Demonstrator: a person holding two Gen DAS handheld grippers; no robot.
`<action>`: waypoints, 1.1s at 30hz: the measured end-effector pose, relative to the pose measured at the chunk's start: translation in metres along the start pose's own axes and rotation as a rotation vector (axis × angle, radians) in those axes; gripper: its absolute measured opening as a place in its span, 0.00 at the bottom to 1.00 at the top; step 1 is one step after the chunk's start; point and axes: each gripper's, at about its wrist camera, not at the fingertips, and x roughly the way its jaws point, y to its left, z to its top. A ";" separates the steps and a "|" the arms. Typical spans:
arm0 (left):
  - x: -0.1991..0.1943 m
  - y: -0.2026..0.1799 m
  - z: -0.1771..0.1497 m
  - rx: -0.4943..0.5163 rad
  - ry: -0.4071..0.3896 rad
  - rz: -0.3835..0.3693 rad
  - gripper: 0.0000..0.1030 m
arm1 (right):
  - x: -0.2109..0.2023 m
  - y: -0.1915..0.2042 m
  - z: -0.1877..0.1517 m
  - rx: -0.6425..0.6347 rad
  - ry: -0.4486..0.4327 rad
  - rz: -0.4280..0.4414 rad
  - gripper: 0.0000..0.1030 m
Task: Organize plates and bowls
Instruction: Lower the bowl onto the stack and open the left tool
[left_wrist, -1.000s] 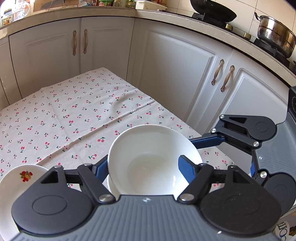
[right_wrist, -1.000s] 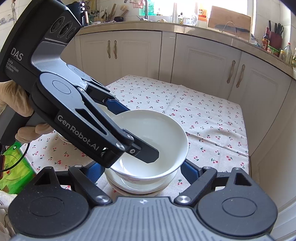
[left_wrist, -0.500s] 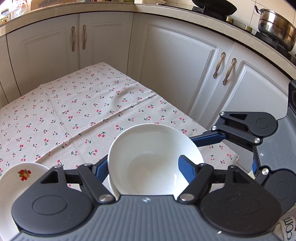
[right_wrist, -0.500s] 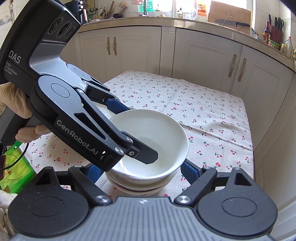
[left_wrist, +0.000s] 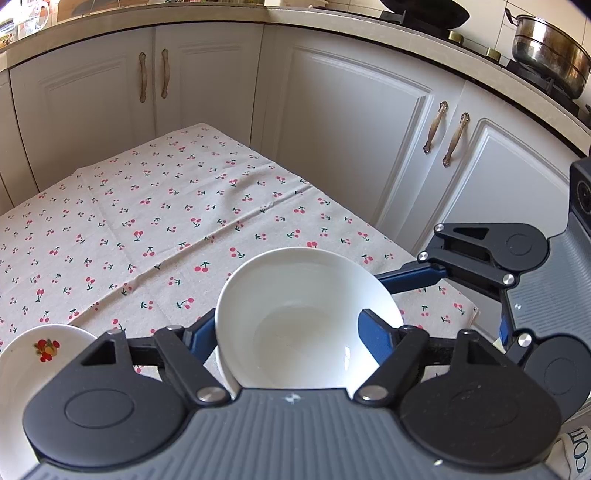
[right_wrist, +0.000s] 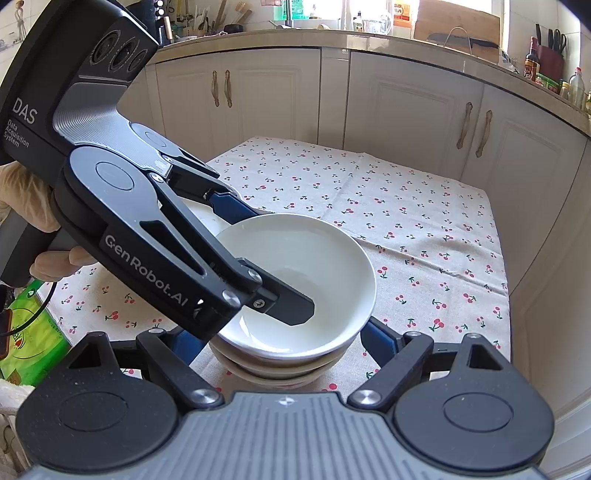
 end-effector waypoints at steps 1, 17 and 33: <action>0.000 0.000 0.000 0.003 -0.002 0.001 0.80 | 0.001 0.000 -0.001 0.001 0.003 0.000 0.89; -0.022 0.011 -0.012 0.014 -0.030 0.010 0.84 | -0.009 0.005 -0.010 -0.018 -0.028 0.002 1.00; -0.043 0.016 -0.067 0.031 -0.049 -0.024 0.97 | -0.019 0.016 -0.037 -0.082 -0.010 -0.074 1.00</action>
